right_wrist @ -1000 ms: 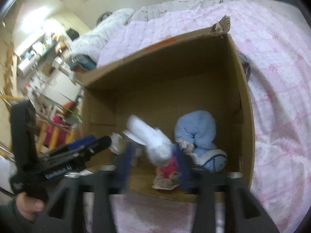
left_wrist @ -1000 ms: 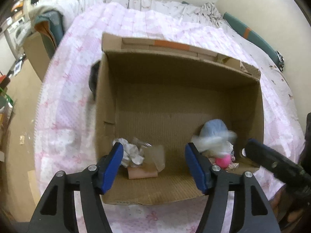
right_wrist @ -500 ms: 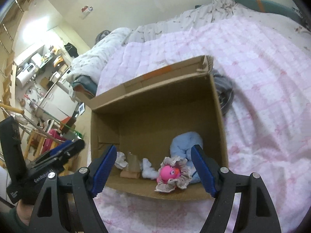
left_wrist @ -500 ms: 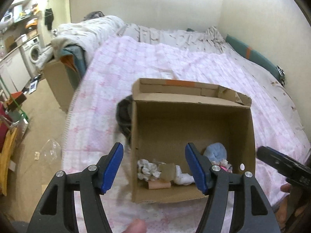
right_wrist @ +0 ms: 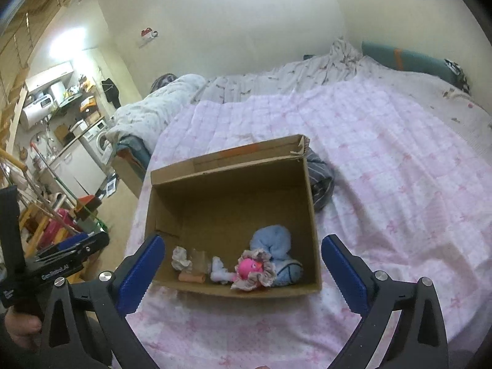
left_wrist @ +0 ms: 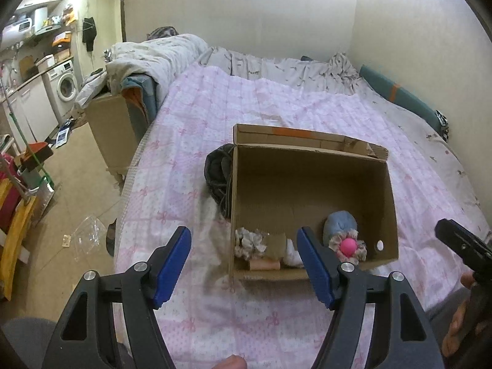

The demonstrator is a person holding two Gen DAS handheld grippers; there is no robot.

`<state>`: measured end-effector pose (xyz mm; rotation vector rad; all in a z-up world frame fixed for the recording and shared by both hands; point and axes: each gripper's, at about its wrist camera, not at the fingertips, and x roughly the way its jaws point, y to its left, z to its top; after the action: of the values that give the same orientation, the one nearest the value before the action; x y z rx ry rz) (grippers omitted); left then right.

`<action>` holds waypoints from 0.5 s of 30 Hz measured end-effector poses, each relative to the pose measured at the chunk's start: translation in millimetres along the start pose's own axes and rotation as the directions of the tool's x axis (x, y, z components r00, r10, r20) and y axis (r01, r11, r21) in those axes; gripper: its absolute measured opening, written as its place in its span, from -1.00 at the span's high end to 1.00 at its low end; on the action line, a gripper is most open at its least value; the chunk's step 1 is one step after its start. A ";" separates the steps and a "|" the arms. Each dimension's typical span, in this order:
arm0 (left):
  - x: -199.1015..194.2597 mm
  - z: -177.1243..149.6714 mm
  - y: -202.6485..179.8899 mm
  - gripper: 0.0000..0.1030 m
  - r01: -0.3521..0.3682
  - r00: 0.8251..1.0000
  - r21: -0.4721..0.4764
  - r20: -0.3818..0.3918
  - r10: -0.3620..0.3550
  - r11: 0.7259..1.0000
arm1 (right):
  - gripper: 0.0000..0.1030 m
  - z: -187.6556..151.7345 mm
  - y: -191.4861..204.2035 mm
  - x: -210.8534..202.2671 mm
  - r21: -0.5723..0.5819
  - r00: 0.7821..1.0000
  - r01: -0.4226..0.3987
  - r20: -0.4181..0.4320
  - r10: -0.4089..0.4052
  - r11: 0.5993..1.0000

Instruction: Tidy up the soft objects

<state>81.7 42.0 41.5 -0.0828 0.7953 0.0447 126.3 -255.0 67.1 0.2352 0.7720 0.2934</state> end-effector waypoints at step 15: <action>-10.9 -20.3 -5.9 -0.61 -0.005 0.997 0.020 0.077 0.003 1.000 | -1.00 -36.6 10.1 4.6 -0.097 0.997 0.071 -0.008 -0.072 0.993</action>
<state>60.1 34.1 35.5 -0.0603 0.7191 0.0437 101.5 -240.4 41.8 0.1144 0.7736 0.2639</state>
